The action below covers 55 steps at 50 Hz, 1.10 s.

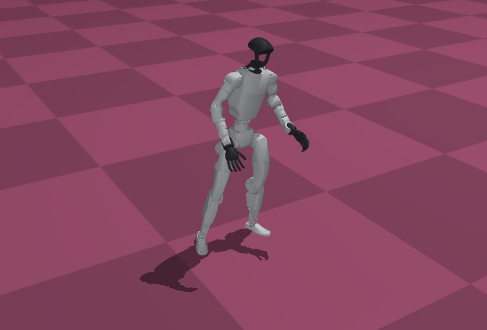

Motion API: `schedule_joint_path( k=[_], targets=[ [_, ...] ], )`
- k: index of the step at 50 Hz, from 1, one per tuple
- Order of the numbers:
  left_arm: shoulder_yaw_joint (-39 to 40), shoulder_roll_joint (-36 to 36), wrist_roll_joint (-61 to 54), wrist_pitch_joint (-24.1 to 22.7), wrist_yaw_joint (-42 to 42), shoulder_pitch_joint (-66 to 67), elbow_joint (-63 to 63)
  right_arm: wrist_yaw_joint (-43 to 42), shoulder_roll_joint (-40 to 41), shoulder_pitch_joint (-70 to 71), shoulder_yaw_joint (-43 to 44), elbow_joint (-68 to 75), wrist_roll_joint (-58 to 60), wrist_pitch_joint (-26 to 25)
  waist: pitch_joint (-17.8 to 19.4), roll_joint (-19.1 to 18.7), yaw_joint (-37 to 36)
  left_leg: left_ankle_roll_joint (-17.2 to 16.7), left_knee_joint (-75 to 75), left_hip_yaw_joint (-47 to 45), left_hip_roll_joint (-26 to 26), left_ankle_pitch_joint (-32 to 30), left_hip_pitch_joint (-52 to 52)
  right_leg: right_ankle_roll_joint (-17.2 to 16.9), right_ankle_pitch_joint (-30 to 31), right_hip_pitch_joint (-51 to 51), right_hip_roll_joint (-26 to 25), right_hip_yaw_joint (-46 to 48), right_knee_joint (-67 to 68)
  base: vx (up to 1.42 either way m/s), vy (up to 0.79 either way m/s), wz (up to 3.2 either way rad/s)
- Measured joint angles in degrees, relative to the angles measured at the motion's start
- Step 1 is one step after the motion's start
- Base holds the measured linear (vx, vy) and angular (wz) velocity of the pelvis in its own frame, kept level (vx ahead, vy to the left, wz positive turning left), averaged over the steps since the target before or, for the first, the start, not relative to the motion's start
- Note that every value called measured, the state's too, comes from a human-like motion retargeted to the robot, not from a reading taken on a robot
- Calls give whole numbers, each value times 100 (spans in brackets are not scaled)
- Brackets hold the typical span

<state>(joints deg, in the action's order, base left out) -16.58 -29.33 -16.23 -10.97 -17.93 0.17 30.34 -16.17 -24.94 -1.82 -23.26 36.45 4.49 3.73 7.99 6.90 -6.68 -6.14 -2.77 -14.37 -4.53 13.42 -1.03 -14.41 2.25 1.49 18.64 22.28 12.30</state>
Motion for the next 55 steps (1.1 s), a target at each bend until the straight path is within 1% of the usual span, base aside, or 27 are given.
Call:
schedule_joint_path(
  k=[2, 7, 10, 13, 18, 22, 28, 31, 34, 37, 40, 41, 45, 48, 50, 52, 55],
  targets=[
    [24, 102, 64, 49, 20, -61, 250, 22, 97, -107, -6, 318, 23, -41, -13, 15, -18, -3, 25, -40, -19, -77, 25, -46, -7, 41, -29, -154, 9, 0, -1, -29],
    [267, 417, 155, 198, 95, 64, 756, 329, 196, -231, -60, 1011, 293, -149, -59, 20, 26, -11, 42, -173, -77, -253, 64, -59, -249, 141, -204, -653, -108, 2, -5, -35],
    [430, 607, -169, 239, 62, 304, 863, 332, 198, -341, -5, 1185, 230, -227, -55, 61, 104, 15, 9, -255, 5, -275, 118, -16, -279, 108, -171, -853, -262, 4, -5, -27],
    [527, 728, -615, 314, -56, 558, 932, 137, 158, -482, 27, 1145, -81, -350, -70, 22, 151, 19, -22, -358, -7, -325, 147, 119, -384, 105, -161, -993, -305, 3, -9, -35],
    [706, 1050, -907, 364, -121, 889, 1276, 61, 60, -506, 136, 1108, -171, -335, -67, -156, 299, -39, -55, -529, -115, -349, 204, 92, -546, 274, -259, -1349, -96, 1, -14, -33],
    [680, 1213, -984, 422, -87, 1012, 1615, -21, 5, -380, 163, 1123, -176, -315, -68, -345, 506, -82, -88, -579, -245, -407, 196, 121, -600, 289, -371, -1334, -100, 1, -21, -12],
    [472, 1184, -513, 442, -17, 831, 1816, -275, 32, -270, 190, 1268, -266, -230, 39, -577, 568, -92, -365, -478, -418, -470, -2, 40, -582, 55, -493, -1092, -488, -1, -24, 16],
    [408, 1099, -390, 383, -45, 760, 1552, -330, 66, -130, 97, 1524, -272, -234, 126, -601, 453, -9, -497, -221, -365, -329, -108, -47, -564, -20, -504, -1025, -636, -3, -23, 7],
    [316, 1010, -337, 294, -84, 767, 1184, -374, 117, 91, -113, 1980, -112, -311, 200, -620, 212, 22, -711, 436, -147, -125, -209, -59, -529, -89, -565, -1068, -765, -1, -18, -26],
    [321, 956, -427, 246, -63, 920, 758, -428, 59, 256, -281, 2200, 151, -386, 202, -717, 12, -6, -598, 1034, 97, -268, -131, -46, -506, -150, -658, -1149, -820, 4, -5, -37],
    [598, 944, -758, 268, 41, 1249, 164, -407, -209, 203, -152, 1540, 233, -305, 149, -816, 49, 157, -383, 1094, 72, -372, -26, -24, -490, -200, -765, -1154, -907, 6, -2, -9],
    [729, 963, -919, 257, 75, 1396, -51, -349, -339, 145, -72, 1160, 180, -222, 146, -833, 106, 162, -347, 1088, 39, -377, -7, -4, -496, -196, -792, -1150, -900, 6, -2, 4],
    [1190, 1094, -1849, 107, 37, 1969, -798, -238, -859, -49, 130, -300, -139, 95, 179, -853, 380, -8, -316, 1076, -60, -384, -26, 69, -598, -8, -839, -1171, -604, 0, 0, 0],
    [1301, 1008, -2061, 107, 26, 2249, -1167, -222, -1235, -249, 240, -1273, -272, 200, 266, -842, 549, -52, -296, 1043, -101, -393, -77, 97, -667, 171, -858, -1196, -373, 0, 0, 0],
    [1275, 904, -2189, 108, -4, 2372, -1433, -248, -1517, -458, 350, -1918, -358, 232, 342, -848, 621, -64, -223, 1017, -125, -434, -109, 28, -631, 212, -896, -1234, -437, 0, 0, 0],
    [1211, 719, -2282, 102, -2, 2531, -1799, -175, -1862, -746, 494, -2601, -499, 298, 438, -890, 649, -84, -140, 939, -207, -465, -143, -30, -657, 423, -968, -1440, -266, -6, -3, -28],
    [1125, 426, -2308, 44, -4, 2811, -2462, 38, -2324, -1298, 825, -3628, -812, 400, 649, -1017, 730, -171, -77, 828, -406, -478, -263, -59, -859, 891, -1192, -2260, 211, -8, -7, -26]
  ],
)
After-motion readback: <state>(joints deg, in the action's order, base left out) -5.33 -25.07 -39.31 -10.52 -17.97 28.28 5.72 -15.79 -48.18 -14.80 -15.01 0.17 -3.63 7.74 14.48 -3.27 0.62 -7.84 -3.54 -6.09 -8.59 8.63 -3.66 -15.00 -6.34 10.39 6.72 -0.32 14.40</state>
